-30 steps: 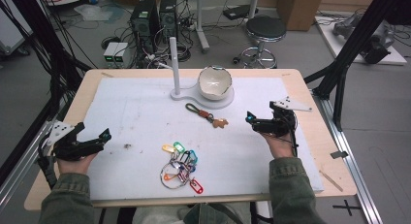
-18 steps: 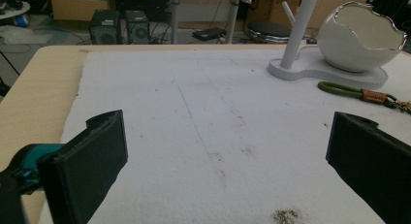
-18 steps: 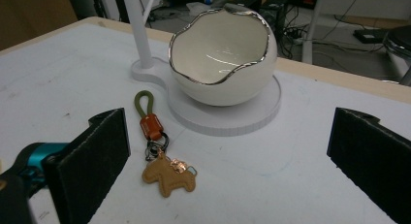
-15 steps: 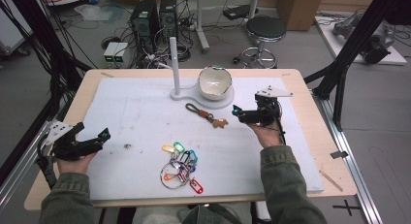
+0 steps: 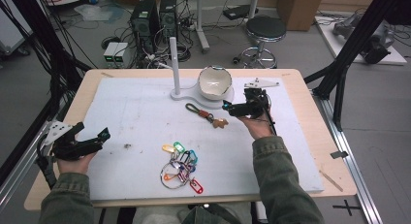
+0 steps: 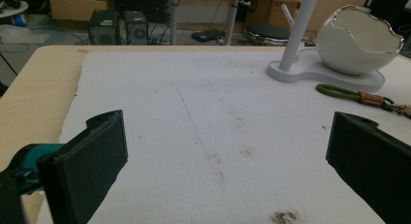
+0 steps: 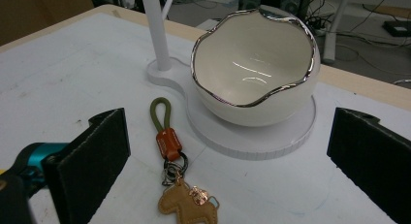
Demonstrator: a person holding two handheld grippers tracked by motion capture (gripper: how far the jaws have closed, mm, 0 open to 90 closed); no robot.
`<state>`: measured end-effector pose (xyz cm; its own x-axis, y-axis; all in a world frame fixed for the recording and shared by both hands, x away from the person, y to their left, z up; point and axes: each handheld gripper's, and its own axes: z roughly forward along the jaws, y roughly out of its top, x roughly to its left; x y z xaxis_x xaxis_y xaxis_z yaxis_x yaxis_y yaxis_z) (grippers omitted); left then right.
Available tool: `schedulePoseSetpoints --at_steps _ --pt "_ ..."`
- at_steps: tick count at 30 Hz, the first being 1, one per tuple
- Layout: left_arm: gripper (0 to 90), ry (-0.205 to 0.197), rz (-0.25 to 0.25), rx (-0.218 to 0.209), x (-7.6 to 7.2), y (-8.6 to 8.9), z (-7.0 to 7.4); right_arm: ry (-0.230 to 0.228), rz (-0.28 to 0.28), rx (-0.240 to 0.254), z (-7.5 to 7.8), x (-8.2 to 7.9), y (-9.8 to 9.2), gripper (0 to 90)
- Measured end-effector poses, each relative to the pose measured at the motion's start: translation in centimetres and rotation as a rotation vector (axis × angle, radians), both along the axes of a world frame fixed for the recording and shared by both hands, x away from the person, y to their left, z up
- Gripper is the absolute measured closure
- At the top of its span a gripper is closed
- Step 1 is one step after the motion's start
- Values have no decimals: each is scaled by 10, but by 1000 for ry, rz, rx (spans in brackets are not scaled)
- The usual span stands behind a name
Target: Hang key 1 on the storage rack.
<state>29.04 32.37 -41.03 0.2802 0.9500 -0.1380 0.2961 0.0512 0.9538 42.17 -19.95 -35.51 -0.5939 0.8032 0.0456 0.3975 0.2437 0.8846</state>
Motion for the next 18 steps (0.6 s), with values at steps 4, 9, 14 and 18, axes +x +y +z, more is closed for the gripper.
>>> schedulePoseSetpoints --at_steps 4,9,14,18 --pt "17 -1 -3 1 0 0 0 13 0 -3 0 4 2 6" --pt "17 -1 -2 0 0 0 0 21 19 -21 1 10 9 6" --pt "17 -2 0 -5 0 0 0 51 37 -38 -7 18 17 6" --pt "17 -1 -3 -2 0 0 0 76 54 -50 -10 24 23 6"
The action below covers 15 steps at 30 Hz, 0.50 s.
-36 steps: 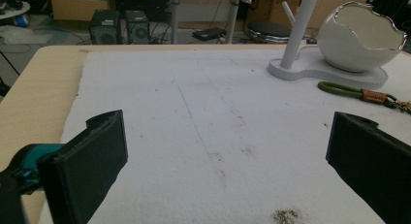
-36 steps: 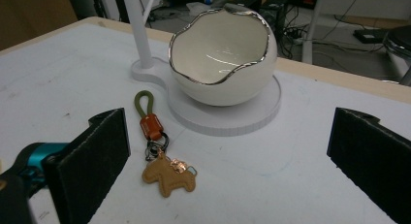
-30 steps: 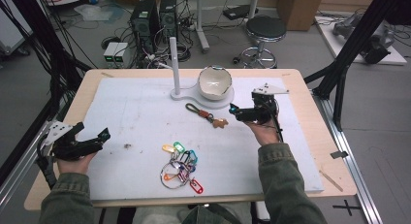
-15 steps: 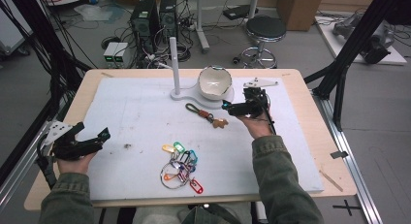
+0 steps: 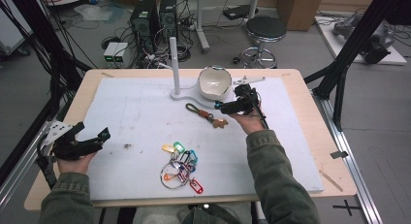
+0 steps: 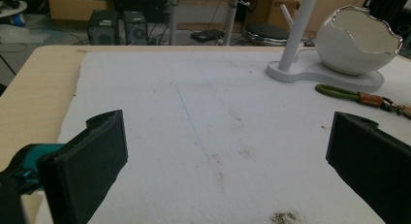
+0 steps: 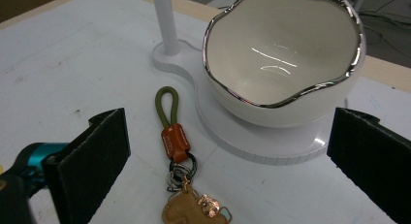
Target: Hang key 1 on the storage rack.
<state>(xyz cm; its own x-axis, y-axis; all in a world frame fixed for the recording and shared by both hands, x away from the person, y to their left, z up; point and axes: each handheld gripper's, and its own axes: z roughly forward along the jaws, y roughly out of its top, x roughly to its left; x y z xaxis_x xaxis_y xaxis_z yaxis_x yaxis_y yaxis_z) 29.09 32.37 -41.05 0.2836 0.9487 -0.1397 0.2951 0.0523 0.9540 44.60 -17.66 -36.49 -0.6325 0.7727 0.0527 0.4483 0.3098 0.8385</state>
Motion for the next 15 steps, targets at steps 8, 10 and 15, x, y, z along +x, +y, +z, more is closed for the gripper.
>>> schedulePoseSetpoints --at_steps 8,10,15 --pt "17 0 1 -2 0 0 0 44 48 -14 -4 10 18 6" --pt "17 -2 -1 -5 0 0 0 58 60 -25 -9 12 24 6" --pt "17 -1 2 -8 0 0 0 86 70 -44 -17 16 30 6"
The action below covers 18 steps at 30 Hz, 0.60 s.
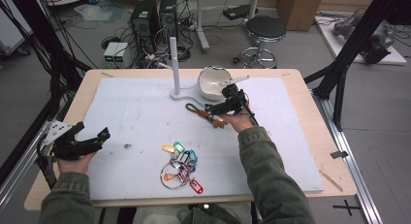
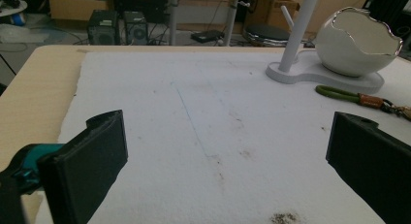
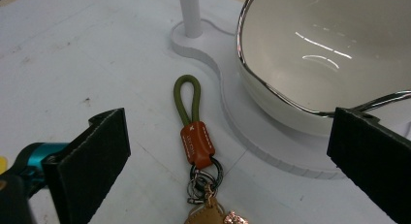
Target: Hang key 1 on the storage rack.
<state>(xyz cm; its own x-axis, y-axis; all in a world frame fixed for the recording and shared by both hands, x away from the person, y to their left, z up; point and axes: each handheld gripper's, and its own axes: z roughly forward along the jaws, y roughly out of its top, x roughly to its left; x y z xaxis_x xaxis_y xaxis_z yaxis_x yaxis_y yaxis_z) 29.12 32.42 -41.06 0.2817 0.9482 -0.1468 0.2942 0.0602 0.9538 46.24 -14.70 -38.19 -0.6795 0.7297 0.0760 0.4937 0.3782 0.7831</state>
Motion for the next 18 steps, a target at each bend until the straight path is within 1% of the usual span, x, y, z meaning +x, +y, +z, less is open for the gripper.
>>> schedulePoseSetpoints --at_steps 6,9,11,13,18 --pt "17 -1 -5 4 0 -1 0 22 8 -9 -7 2 6 5" --pt "17 -2 -5 0 0 -1 0 39 38 -31 -15 2 16 6" --pt "17 -1 -7 2 0 -1 0 44 45 -36 -18 2 18 6" --pt "17 -1 -7 1 0 -1 0 66 52 -50 -24 3 23 6" --pt "17 -5 -9 -4 1 0 0 75 59 -64 -30 5 28 6"
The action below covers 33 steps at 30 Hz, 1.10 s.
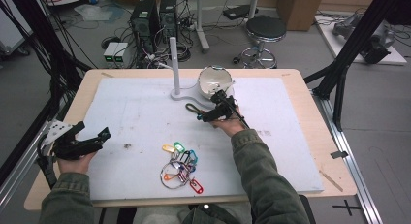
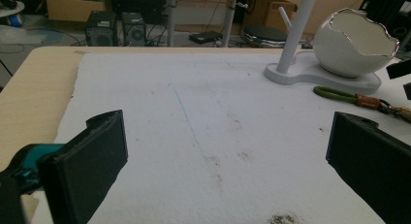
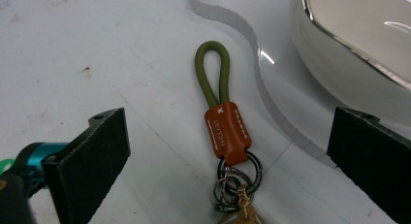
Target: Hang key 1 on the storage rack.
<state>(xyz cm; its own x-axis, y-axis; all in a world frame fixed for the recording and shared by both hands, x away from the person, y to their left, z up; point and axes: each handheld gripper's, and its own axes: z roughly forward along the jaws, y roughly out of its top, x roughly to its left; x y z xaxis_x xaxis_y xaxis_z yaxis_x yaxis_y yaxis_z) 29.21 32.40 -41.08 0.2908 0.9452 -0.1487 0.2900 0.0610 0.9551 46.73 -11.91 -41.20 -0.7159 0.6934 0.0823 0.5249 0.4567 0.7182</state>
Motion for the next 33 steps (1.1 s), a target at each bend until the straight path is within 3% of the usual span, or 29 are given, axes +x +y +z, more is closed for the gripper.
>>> schedulePoseSetpoints --at_steps 12,17,18,19,23,27,29,33 --pt "17 -4 -4 -9 2 0 0 43 41 -42 -15 7 18 6" --pt "17 -6 -6 -8 2 0 0 90 32 -73 -21 12 25 49" --pt "17 -7 -6 -8 2 -1 0 101 30 -76 -22 13 25 68" --pt "17 -6 -7 -7 2 0 -1 118 34 -82 -24 15 25 147" --pt "17 -5 -9 -8 3 -1 -1 121 26 -78 -22 17 23 203" --pt "17 -4 -10 -5 3 -2 -1 135 18 -61 -19 21 16 349" --pt "17 -4 -13 -2 3 -1 -1 141 40 -44 -19 22 15 432" --pt "17 -3 -14 1 3 -2 -1 143 17 -59 -18 21 14 544"
